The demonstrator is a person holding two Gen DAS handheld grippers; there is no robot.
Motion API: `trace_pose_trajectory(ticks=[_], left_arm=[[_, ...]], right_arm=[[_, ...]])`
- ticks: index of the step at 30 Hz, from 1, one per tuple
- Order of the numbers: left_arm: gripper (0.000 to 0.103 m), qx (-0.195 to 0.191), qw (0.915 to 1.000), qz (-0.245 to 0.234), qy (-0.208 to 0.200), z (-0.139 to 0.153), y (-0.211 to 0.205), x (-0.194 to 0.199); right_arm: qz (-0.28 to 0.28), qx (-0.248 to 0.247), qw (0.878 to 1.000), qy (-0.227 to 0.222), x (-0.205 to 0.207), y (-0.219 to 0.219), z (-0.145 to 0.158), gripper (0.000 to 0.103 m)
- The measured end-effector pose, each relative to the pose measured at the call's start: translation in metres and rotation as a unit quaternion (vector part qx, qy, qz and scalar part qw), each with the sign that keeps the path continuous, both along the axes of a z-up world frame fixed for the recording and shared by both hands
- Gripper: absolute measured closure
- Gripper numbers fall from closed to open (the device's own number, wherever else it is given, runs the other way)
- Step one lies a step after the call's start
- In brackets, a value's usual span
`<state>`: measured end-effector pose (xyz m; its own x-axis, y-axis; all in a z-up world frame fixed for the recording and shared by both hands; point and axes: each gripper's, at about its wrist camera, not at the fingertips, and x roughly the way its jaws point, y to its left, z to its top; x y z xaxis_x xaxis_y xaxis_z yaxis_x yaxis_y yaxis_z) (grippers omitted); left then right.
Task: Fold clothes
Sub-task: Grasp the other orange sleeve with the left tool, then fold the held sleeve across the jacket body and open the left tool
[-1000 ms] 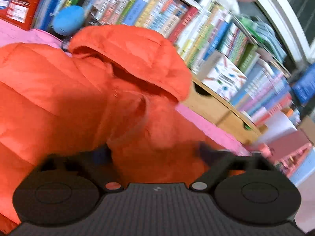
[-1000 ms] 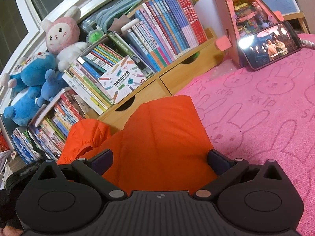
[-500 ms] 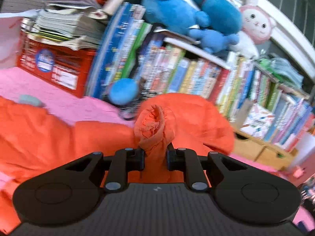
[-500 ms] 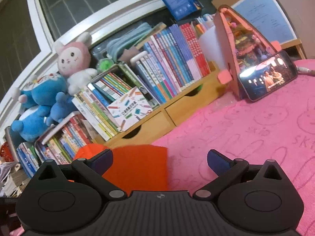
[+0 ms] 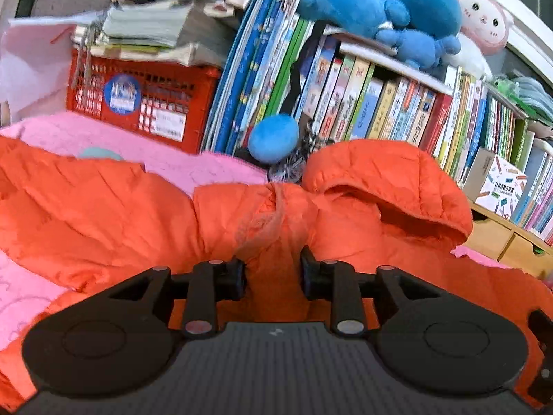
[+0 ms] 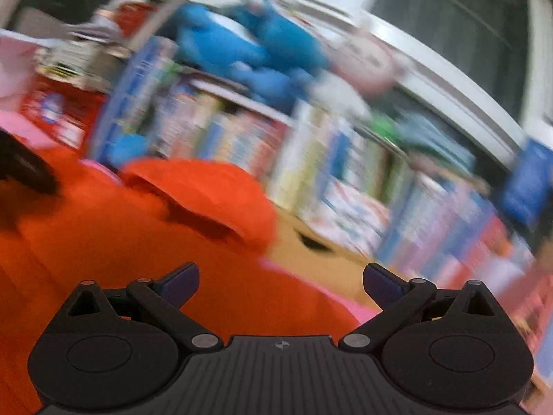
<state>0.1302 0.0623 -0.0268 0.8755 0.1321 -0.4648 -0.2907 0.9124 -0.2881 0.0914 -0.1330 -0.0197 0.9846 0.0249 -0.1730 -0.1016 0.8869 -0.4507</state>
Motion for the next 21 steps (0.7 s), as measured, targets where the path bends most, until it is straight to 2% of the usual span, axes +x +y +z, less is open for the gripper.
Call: trace_pose_trajectory(ticks=[3, 5, 10, 12, 17, 21], left_arm=[[0.066, -0.01, 0.9998, -0.001, 0.016, -0.004, 0.003, 0.007], [0.065, -0.008, 0.9996, 0.006, 0.026, -0.005, 0.003, 0.009], [0.065, -0.002, 0.9987, 0.016, 0.049, -0.009, 0.002, 0.013], [0.065, 0.0, 0.9984, 0.016, 0.055, -0.011, 0.002, 0.015], [0.057, 0.003, 0.9983, 0.006, 0.058, -0.012, -0.001, 0.017], [0.053, 0.011, 0.9981, 0.001, 0.061, -0.013, -0.005, 0.019]], right_arm=[[0.053, -0.009, 0.998, -0.013, 0.016, 0.031, 0.004, 0.0], [0.079, -0.021, 0.997, -0.003, 0.032, 0.05, -0.001, 0.0], [0.076, -0.067, 0.993, 0.055, 0.073, 0.065, -0.025, 0.0], [0.057, -0.064, 0.994, 0.068, 0.083, 0.052, -0.024, 0.0], [-0.016, -0.073, 0.995, 0.061, 0.096, -0.008, -0.025, 0.0], [-0.083, -0.087, 0.991, 0.051, 0.105, -0.061, -0.033, 0.0]])
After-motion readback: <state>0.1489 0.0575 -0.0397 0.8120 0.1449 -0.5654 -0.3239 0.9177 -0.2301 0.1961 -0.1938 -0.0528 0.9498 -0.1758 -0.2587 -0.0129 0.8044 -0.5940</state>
